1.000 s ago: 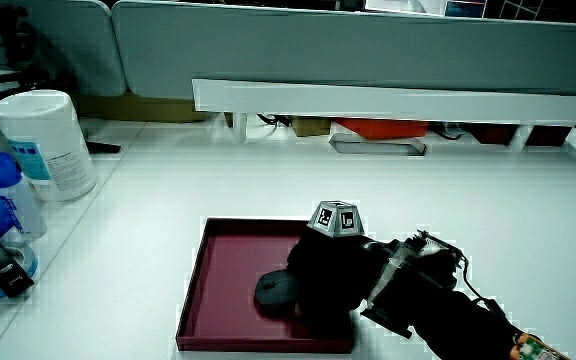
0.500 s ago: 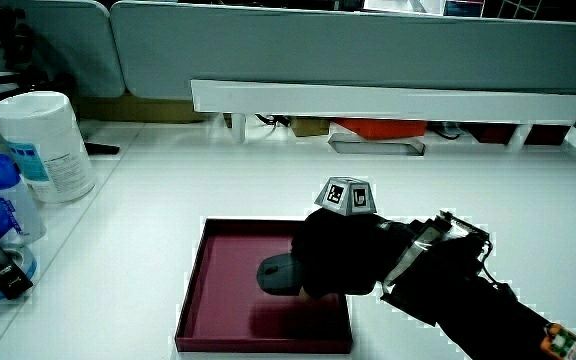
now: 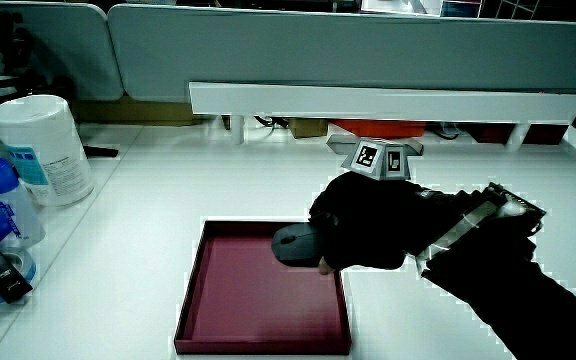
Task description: Pick mouse from plate
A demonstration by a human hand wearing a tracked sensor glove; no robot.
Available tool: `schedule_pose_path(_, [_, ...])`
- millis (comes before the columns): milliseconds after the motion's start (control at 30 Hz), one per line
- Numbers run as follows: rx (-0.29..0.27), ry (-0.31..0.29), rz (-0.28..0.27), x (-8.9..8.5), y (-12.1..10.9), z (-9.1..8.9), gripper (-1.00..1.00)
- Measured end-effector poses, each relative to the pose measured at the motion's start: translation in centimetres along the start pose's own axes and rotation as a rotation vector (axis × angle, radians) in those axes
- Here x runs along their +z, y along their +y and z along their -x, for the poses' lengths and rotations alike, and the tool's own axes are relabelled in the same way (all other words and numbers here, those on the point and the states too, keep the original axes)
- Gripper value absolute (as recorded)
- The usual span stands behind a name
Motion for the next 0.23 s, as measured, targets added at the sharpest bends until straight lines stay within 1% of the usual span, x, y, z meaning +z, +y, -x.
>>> schedule_pose_path(33, [-0.001,0.007,0.007,0.2,-0.1,-0.3,1.0])
schedule_pose_path(67, [-0.015,0.007,-0.001,0.4,-0.4,-0.7,1.0])
schedule_pose_path(133, [-0.023,0.012,-0.011,0.9,-0.9,-1.3,1.0])
schedule_pose_path(167, [-0.029,0.023,0.003,0.9,-0.9,-1.9,1.0])
schedule_pose_path(200, [-0.031,0.033,-0.021,1.4,-1.4,-2.1,1.0])
schedule_pose_path(233, [-0.047,0.035,-0.022,1.6,-1.6,-2.6,1.0])
